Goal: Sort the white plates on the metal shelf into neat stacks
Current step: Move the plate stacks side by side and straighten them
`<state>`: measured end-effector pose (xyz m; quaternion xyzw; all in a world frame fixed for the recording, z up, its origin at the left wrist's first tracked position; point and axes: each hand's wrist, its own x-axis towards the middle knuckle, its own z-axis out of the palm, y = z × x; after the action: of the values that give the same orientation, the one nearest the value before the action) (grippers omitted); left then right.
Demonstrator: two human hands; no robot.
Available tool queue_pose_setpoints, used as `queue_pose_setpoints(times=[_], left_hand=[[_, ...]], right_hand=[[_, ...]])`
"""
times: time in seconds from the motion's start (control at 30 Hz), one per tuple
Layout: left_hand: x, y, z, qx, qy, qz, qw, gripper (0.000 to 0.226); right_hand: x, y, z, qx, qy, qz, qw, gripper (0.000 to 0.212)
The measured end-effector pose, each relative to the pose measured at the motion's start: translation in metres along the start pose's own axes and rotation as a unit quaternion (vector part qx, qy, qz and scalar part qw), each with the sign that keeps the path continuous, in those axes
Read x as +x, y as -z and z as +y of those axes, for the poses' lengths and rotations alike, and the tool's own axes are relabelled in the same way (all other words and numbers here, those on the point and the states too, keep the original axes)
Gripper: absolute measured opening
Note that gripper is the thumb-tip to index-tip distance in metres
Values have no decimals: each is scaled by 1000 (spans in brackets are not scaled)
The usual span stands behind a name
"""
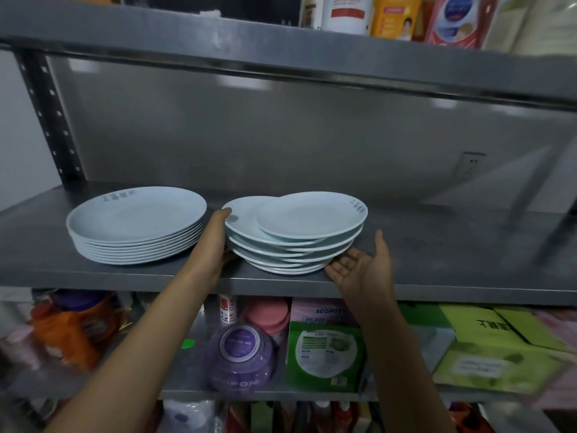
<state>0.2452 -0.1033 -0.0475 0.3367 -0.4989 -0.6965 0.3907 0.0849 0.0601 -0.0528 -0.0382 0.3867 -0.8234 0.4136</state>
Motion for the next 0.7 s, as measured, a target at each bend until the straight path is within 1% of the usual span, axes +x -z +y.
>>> queue_pose_setpoints(times=[0.27, 0.43, 0.5, 0.57, 0.63, 0.7], left_hand=[[9, 4, 3, 14, -8, -19, 1000, 25], [14, 5, 3, 24, -13, -31, 999, 27], [16, 5, 3, 15, -17, -34, 999, 29], [17, 4, 5, 21, -38, -38, 998, 33], [18, 3, 10, 31, -46, -25, 998, 38], [20, 5, 16, 38, -54, -4, 998, 36]], right_hand=[[-3, -3, 3, 14, 1, 33, 999, 79], [2, -1, 2, -25, -1, 46, 999, 73], [6, 0, -4, -69, 32, 65, 995, 70], [14, 0, -15, -123, 91, 85, 985, 66], [18, -6, -27, -151, 127, 65, 978, 59], [18, -15, -37, -173, 127, 40, 976, 58]])
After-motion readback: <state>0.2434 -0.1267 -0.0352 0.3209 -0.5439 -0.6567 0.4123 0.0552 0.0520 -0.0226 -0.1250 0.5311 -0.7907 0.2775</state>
